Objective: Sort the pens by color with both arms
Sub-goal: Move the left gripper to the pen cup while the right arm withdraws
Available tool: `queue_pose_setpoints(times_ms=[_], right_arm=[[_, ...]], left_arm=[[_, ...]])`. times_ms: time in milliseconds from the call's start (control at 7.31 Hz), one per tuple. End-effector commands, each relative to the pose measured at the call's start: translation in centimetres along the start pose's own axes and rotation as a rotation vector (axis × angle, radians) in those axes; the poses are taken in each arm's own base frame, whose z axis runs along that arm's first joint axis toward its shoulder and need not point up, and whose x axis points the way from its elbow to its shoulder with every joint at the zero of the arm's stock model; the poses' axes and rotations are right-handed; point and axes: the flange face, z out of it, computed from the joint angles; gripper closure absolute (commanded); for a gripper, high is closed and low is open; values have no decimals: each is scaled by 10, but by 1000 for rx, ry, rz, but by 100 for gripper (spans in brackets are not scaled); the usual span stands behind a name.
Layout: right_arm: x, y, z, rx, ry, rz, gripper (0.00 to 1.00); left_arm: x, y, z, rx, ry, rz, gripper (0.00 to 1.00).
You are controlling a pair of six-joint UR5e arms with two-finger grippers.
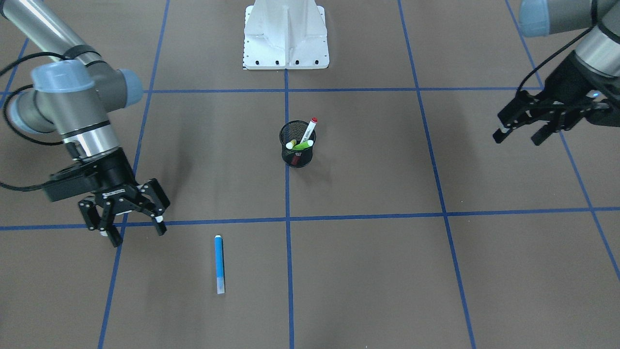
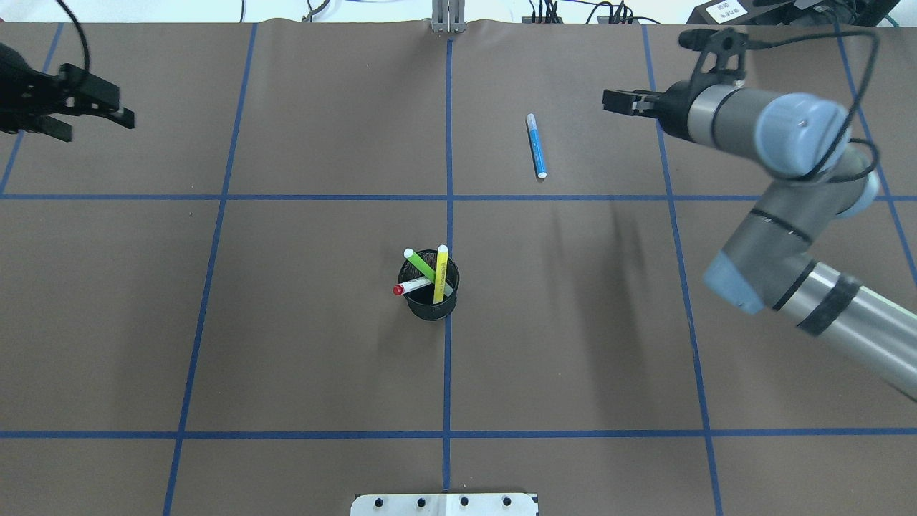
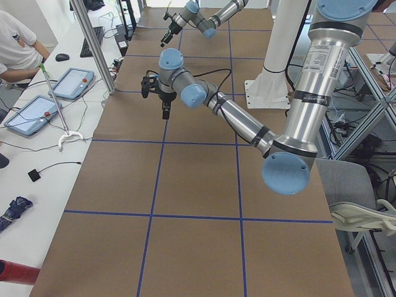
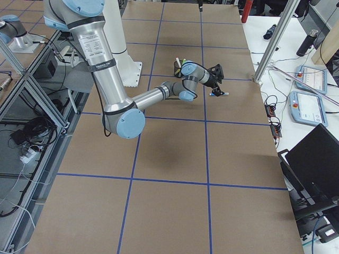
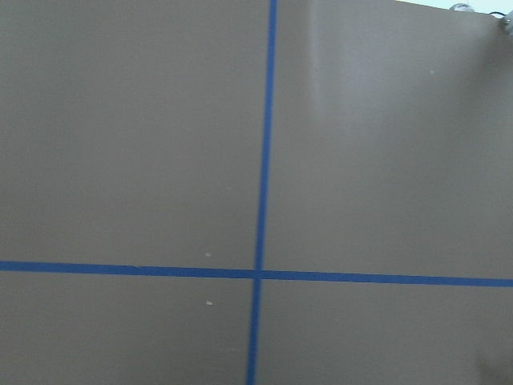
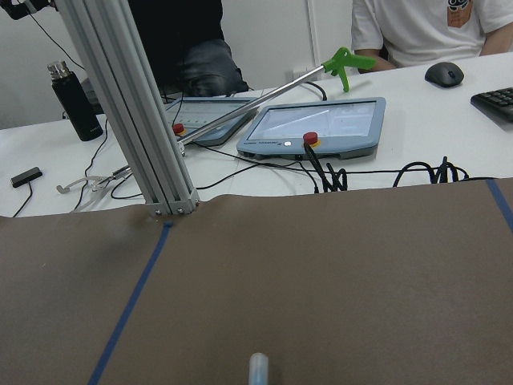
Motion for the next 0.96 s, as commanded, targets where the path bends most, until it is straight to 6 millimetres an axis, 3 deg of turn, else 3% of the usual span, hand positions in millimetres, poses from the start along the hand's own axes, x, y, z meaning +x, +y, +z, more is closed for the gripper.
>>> queue_pose_setpoints(times_ms=[0, 137, 274, 410, 547, 821], right_arm=[[130, -56, -84, -207, -70, -1, 0], [175, -56, -113, -268, -91, -2, 0], [206, -52, -134, -316, -107, 38, 0], [225, -39, -145, -350, -110, 72, 0], [234, -32, -148, -362, -104, 88, 0], [245, -23, -143, -412, -67, 70, 0]], left_arm=[[114, 58, 29, -97, 95, -205, 0], [155, 85, 49, -60, 99, -241, 0], [185, 119, 78, 13, 86, -260, 0], [204, 153, 110, 60, 69, -290, 1], [219, 164, 117, 85, 79, -305, 1], [226, 190, 129, 51, 72, -305, 1]])
